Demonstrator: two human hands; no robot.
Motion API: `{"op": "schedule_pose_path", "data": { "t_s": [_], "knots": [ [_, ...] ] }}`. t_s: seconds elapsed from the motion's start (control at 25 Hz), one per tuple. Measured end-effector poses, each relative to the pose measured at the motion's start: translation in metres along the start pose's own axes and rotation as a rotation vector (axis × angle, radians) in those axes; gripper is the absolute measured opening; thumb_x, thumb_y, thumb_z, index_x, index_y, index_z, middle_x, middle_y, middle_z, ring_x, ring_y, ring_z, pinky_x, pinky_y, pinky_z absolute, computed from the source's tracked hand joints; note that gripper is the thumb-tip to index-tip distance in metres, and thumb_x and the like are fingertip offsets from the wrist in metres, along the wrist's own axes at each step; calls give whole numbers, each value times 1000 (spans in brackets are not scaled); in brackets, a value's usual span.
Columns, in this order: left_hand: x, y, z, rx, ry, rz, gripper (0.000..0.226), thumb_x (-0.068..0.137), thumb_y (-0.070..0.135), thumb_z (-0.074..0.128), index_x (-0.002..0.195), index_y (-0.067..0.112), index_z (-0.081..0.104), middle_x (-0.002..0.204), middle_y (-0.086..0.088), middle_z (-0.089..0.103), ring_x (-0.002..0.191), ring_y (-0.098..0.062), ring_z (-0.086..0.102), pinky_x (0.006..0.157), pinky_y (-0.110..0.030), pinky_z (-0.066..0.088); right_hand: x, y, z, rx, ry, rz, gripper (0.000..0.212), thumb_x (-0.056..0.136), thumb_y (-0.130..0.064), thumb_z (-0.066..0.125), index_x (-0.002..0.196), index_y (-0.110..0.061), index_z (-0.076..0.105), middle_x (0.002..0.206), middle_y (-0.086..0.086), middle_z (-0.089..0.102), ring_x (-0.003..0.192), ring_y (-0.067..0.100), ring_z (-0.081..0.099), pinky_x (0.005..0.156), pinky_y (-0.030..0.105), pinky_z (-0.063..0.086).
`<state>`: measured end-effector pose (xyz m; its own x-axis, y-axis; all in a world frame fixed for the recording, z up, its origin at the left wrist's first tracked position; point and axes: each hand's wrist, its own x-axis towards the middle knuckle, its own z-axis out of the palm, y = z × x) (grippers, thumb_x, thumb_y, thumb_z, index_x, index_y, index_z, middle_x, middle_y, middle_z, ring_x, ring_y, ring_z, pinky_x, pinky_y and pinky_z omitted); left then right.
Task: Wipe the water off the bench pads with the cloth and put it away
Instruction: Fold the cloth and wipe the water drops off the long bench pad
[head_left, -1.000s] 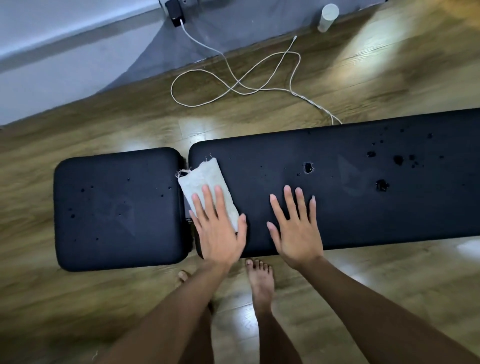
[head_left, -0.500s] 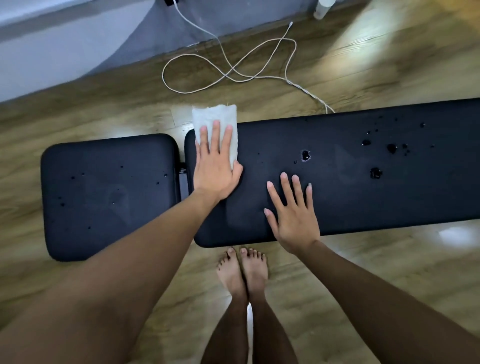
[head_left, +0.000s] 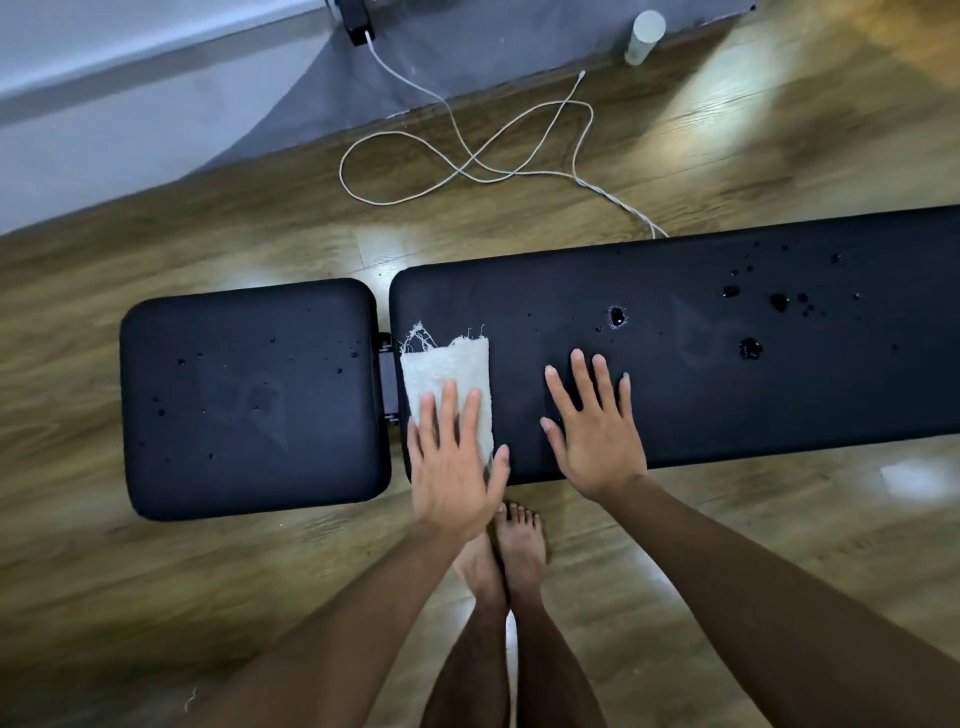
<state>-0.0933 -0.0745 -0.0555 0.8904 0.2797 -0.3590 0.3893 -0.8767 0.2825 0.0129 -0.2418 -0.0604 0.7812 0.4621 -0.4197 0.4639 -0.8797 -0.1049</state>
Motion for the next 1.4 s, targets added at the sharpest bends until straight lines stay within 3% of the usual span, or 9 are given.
{"op": "schedule_pose_path", "data": {
  "t_s": [0.2, 0.56, 0.88, 1.0, 1.08, 1.16, 1.24, 1.32, 1.4],
  "knots": [
    [21, 1, 5, -15, 59, -87, 79, 96, 56, 38, 163, 23, 11, 170, -10, -2, 155, -40, -5, 125, -58, 8, 0, 1, -2, -9, 16, -1, 62, 102, -47, 36, 158, -22, 21, 166, 13, 13, 153, 38, 11, 121, 60, 16],
    [24, 9, 13, 6, 122, -102, 75, 95, 42, 33, 162, 14, 13, 169, -17, 0, 155, -43, -4, 125, -58, 9, 2, 16, 3, 8, 72, -92, 62, 101, -49, 39, 156, -22, 27, 164, 15, 20, 151, 39, 20, 120, 59, 19],
    [24, 29, 0, 19, 72, -68, 72, 96, 35, 24, 160, 4, 14, 167, -25, 1, 154, -45, -4, 125, -58, 10, 0, 45, -14, 67, -49, -251, 62, 104, -43, 35, 159, -21, 15, 167, 10, 3, 154, 31, 2, 125, 51, 6],
    [28, 58, -5, -150, 100, 96, 68, 102, 37, 28, 162, 9, 12, 169, -17, -1, 157, -31, -2, 128, -35, 2, -10, 53, -28, 200, -3, -218, 51, 103, -37, 39, 150, -16, 40, 160, 11, 30, 149, 30, 25, 122, 48, 21],
    [31, 82, -7, -312, 206, -38, 66, 104, 37, 38, 161, 11, 16, 168, -12, 11, 155, -23, 9, 124, -20, 6, -19, 56, -36, 330, 66, -170, 39, 101, -33, 45, 135, -16, 55, 139, 7, 55, 129, 29, 48, 106, 44, 40],
    [35, 95, -10, -514, 314, -387, 63, 102, 33, 51, 154, 5, 30, 155, -14, 37, 145, -26, 34, 121, -30, 25, -23, 50, -42, 518, -20, -103, 34, 100, -33, 50, 130, -17, 56, 122, 5, 62, 113, 27, 57, 92, 40, 45],
    [40, 94, -13, -628, 266, -635, 51, 97, 32, 62, 139, 5, 50, 133, -10, 56, 124, -27, 55, 106, -36, 43, -18, 35, -46, 745, -154, 40, 40, 98, -35, 55, 133, -18, 51, 124, 4, 60, 112, 27, 58, 90, 38, 48],
    [42, 90, -12, -619, 129, -642, 39, 95, 34, 66, 123, 9, 60, 112, -1, 65, 107, -22, 64, 89, -29, 46, -11, 18, -44, 895, -171, 200, 44, 94, -34, 62, 132, -17, 48, 128, 5, 57, 114, 27, 57, 92, 36, 46],
    [45, 87, -14, -625, 41, -607, 35, 94, 34, 68, 118, 9, 63, 99, 3, 66, 97, -17, 64, 83, -25, 44, -8, 8, -40, 967, -126, 310, 45, 91, -27, 66, 130, -15, 46, 129, 6, 54, 114, 26, 56, 93, 34, 44]
  ]
}}
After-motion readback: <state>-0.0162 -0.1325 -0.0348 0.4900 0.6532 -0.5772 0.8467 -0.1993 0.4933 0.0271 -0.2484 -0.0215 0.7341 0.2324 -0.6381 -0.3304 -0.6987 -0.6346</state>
